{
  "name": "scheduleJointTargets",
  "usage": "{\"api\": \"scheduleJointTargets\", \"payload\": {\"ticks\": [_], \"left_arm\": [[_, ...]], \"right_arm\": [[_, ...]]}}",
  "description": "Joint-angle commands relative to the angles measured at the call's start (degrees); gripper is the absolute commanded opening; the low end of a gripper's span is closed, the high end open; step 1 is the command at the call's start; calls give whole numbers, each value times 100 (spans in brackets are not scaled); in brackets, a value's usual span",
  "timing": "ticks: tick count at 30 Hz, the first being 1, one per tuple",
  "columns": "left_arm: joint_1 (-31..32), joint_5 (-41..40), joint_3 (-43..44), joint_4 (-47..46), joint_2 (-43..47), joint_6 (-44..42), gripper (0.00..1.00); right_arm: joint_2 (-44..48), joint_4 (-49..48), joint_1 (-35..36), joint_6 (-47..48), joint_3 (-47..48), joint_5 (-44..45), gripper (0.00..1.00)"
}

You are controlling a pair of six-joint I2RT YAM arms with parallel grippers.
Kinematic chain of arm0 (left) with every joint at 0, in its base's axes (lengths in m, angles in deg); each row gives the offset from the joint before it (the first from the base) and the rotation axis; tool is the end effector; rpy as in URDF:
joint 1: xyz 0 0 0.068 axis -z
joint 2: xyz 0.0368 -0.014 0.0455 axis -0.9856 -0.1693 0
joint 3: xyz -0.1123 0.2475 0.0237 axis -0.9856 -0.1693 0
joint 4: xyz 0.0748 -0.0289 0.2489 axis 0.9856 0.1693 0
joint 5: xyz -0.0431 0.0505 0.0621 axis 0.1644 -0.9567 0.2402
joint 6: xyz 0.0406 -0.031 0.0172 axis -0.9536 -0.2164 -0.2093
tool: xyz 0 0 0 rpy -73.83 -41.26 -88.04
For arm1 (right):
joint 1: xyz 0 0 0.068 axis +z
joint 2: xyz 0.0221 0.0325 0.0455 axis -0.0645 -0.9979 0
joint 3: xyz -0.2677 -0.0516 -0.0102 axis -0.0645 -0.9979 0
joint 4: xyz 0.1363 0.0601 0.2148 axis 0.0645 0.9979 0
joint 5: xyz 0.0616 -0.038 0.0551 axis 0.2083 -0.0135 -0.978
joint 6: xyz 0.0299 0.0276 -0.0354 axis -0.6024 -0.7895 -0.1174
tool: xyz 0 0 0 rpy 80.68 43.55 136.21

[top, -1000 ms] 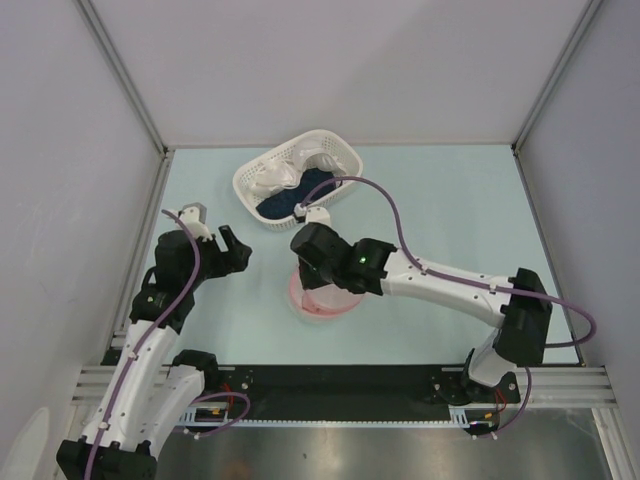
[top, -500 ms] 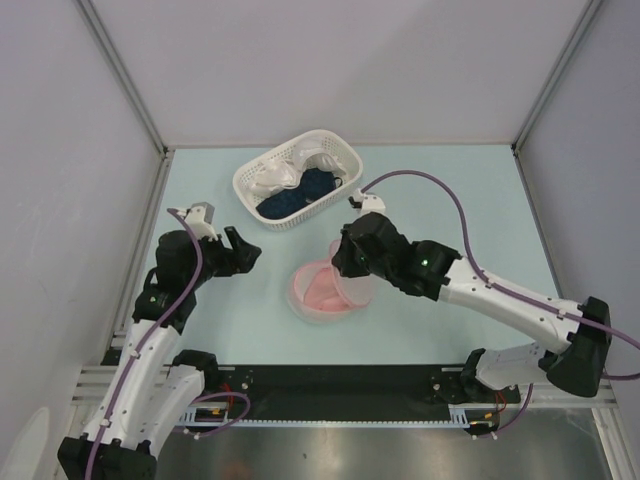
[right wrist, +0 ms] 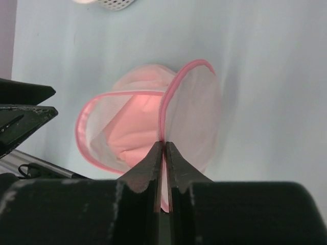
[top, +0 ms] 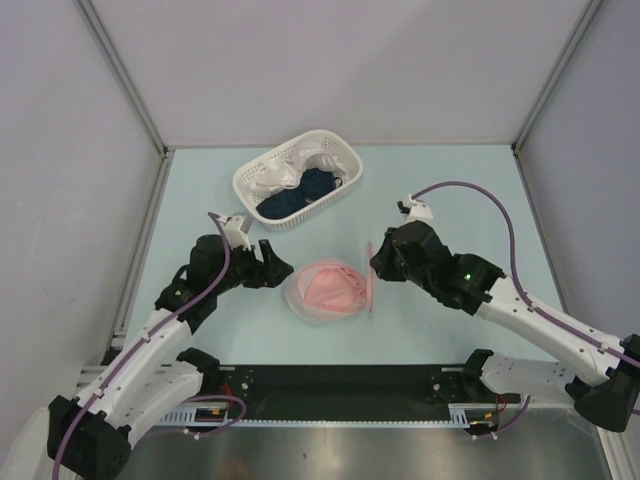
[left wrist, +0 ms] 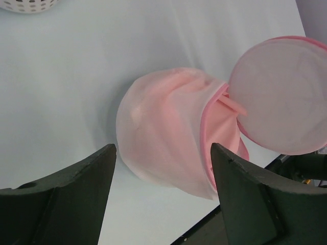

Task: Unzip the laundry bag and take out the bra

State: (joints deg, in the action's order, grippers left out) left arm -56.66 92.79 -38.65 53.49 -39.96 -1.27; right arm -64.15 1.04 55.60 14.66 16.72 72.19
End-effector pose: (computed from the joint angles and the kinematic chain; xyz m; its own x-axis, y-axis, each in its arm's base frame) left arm 0.1624 -0.0812 0.2582 -0.6571 -0.1896 -0.7295 0.3376 0.7913 -0.5097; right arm 0.1502 0.1751 0.3303 -0.6812 0.1595 -0.7145 -0.2185 0.8872 0.4064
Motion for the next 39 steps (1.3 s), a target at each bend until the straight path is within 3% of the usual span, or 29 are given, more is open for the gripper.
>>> {"api": "scheduleJointTargets", "payload": {"ticks": [1,3,6,7,10,13,17,21,27,33,34,39], "left_arm": [[40,-145,23,-432,-95,218,79],[40,-206,102,-397,-121,147,79],[40,-302,251,-309,-166,42,80],[40,-338,295,-248,-174,-10,80],[40,-478,418,-133,-192,-107,80],[40,-566,515,-45,-201,-160,80],[49,-619,664,-1,-183,-213,80],[233,-874,849,25,-122,-301,79],[1286,-1515,1437,157,-279,-512,78],[2789,-2271,1930,69,-973,-556,78],[3113,-2324,1974,-27,-1087,-547,78],[3590,-2000,2062,-212,-2088,-240,76]], "right_arm": [[497,494,-206,-113,-121,519,10],[691,670,-285,-122,-148,694,13],[901,1145,-408,-183,-104,1028,30],[963,1372,-461,-201,-78,1108,45],[1165,1768,-549,-149,72,1398,63],[1289,1972,-698,-26,239,1521,72],[1307,1885,-822,80,178,1399,73],[1157,1333,-927,63,-270,733,73],[876,927,-1147,-227,-1000,116,73],[1156,917,-1437,-403,-1579,-166,72],[1209,918,-1541,-429,-1641,-192,72],[1631,944,-1753,-473,-1888,-359,72]]}}
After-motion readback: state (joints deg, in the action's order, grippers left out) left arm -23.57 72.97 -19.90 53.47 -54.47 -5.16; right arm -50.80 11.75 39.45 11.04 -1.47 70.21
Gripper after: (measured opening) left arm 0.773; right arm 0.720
